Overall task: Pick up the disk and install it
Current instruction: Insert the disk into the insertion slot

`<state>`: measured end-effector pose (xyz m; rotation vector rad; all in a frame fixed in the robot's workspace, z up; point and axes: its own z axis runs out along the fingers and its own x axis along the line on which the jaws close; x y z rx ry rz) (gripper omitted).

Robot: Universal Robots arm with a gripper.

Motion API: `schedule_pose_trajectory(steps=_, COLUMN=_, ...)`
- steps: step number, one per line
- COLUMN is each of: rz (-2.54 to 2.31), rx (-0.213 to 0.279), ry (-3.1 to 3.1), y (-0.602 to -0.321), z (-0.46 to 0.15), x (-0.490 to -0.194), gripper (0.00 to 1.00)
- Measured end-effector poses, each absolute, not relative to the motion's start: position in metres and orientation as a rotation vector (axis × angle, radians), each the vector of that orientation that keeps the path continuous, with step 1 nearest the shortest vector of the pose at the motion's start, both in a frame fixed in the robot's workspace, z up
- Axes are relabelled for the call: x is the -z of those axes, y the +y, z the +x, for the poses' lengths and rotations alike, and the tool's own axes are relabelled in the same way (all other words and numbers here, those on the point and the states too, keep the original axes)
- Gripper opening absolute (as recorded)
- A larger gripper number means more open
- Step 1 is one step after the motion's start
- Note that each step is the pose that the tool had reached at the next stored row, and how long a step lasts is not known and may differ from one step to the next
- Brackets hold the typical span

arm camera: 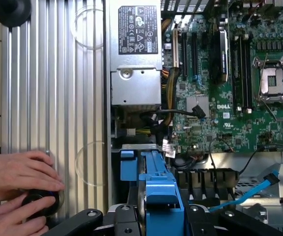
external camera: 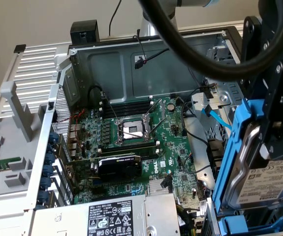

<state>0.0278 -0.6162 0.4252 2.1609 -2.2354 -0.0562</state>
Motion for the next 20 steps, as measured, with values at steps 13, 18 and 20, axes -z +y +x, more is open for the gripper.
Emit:
schedule_pose_trajectory(steps=13, rz=2.161, rx=0.056, ry=-2.235, y=-0.6162, z=0.0279, x=-0.421, gripper=0.37)
schedule_pose_trajectory(steps=18, rz=2.161, rx=0.056, ry=-2.235, y=-0.6162, z=0.0279, x=-0.4192, gripper=0.37)
schedule_pose_trajectory(steps=20, rz=2.161, rx=0.056, ry=-2.235, y=-0.6162, z=0.0279, x=-0.4181, gripper=0.37)
